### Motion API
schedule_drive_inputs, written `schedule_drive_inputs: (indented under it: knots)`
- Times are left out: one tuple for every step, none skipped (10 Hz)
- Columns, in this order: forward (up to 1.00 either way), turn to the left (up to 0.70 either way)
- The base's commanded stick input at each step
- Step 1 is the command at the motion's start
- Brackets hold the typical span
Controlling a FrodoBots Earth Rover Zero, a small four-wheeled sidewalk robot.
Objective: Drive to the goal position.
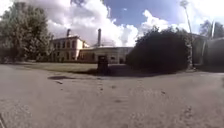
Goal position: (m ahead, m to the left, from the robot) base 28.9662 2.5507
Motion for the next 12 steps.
schedule_drive_inputs:
  knots:
    - [0.70, -0.35]
    - [0.70, -0.35]
    - [0.70, -0.35]
    - [0.70, -0.35]
    - [0.70, -0.35]
    - [0.70, -0.33]
    - [0.70, -0.10]
    - [0.70, 0.00]
    - [0.70, 0.00]
    - [0.70, 0.00]
    - [0.70, 0.00]
    - [0.70, 0.00]
